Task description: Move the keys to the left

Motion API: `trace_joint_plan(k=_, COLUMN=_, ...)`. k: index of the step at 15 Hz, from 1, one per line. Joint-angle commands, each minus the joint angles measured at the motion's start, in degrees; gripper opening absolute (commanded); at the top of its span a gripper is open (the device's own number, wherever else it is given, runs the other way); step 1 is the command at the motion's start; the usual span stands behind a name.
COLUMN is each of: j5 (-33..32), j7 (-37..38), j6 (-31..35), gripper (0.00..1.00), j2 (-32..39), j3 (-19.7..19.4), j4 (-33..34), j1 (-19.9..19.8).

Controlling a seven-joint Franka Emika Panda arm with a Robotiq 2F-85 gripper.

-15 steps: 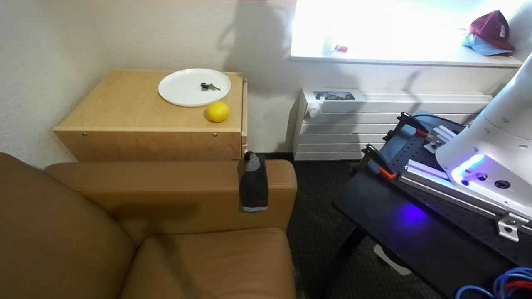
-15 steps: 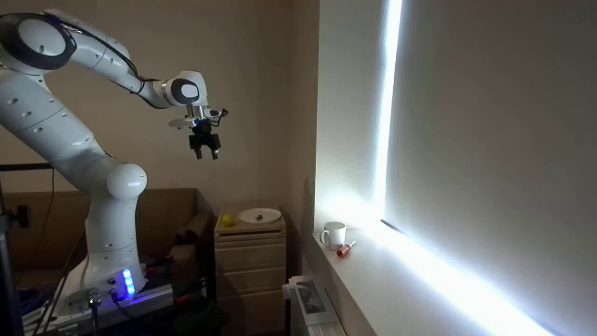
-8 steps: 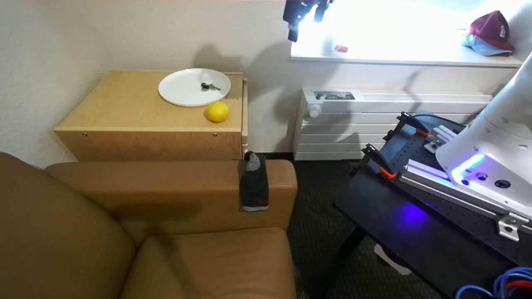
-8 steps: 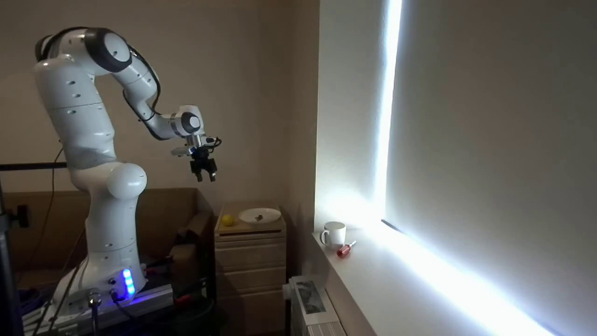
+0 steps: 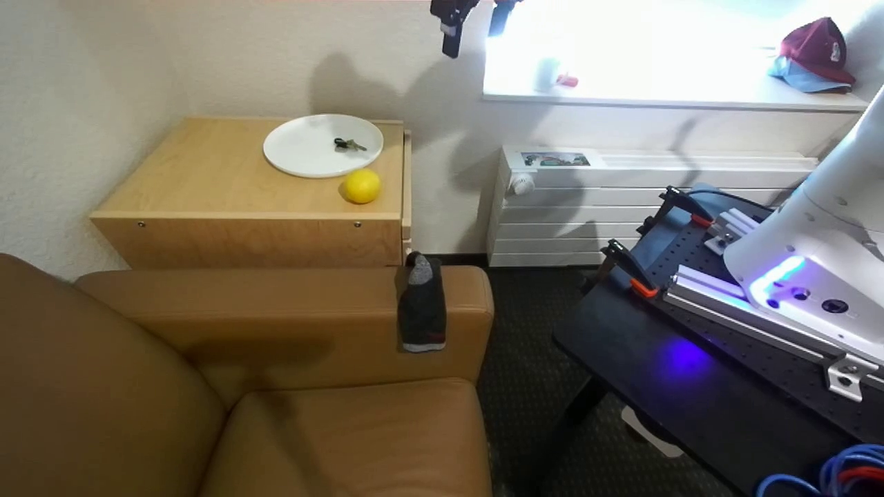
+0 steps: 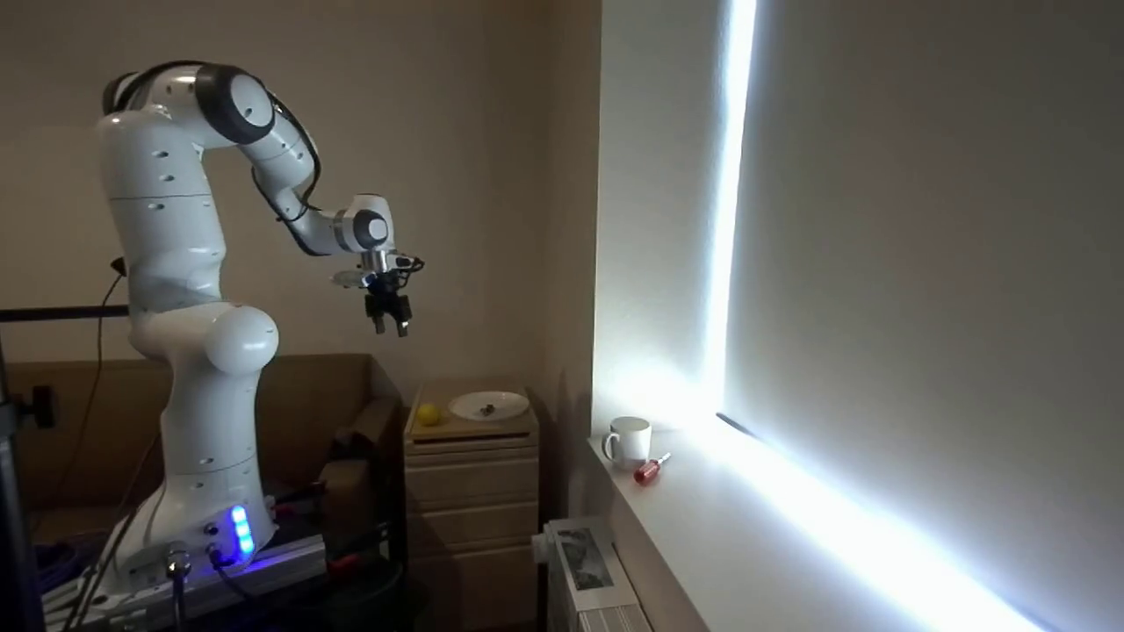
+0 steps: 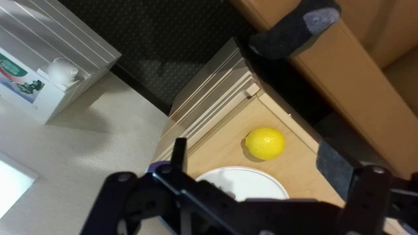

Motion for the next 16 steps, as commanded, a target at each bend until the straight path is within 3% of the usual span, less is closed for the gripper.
trace_joint_plan(k=1, j5=-10.39, j7=15.76, j6=10.61, gripper=1.0, j2=10.66, j3=-0.09, j4=0.88, j1=-2.51)
trace_joint_plan(k=3, j5=-14.25, j7=24.77, j6=14.01, gripper=1.0, j2=17.2, j3=-2.29, j4=3.92, j1=-1.58)
trace_joint_plan(k=7, j5=-19.11, j7=39.51, j6=18.91, gripper=1.0, j2=29.03, j3=-10.71, j4=13.64, j1=3.95)
trace_joint_plan(k=9, j5=-14.24, j7=42.72, j6=17.36, gripper=1.0, j2=32.22, j3=-12.51, j4=18.04, j1=6.04)
trace_joint_plan(k=10, j5=-9.28, j7=41.17, j6=14.74, gripper=1.0, j2=31.96, j3=-11.18, j4=18.99, j1=5.66)
trace_joint_plan(k=11, j5=-12.4, j7=39.5, j6=18.22, gripper=1.0, j2=30.24, j3=-13.18, j4=15.18, j1=6.33)
trace_joint_plan(k=15, j5=-11.53, j7=39.39, j6=17.97, gripper=1.0, j2=31.32, j3=-14.07, j4=16.45, j1=7.53)
trace_joint_plan(k=16, j5=-13.34, j7=46.76, j6=18.0, gripper=1.0, j2=33.82, j3=-17.0, j4=19.05, j1=10.01)
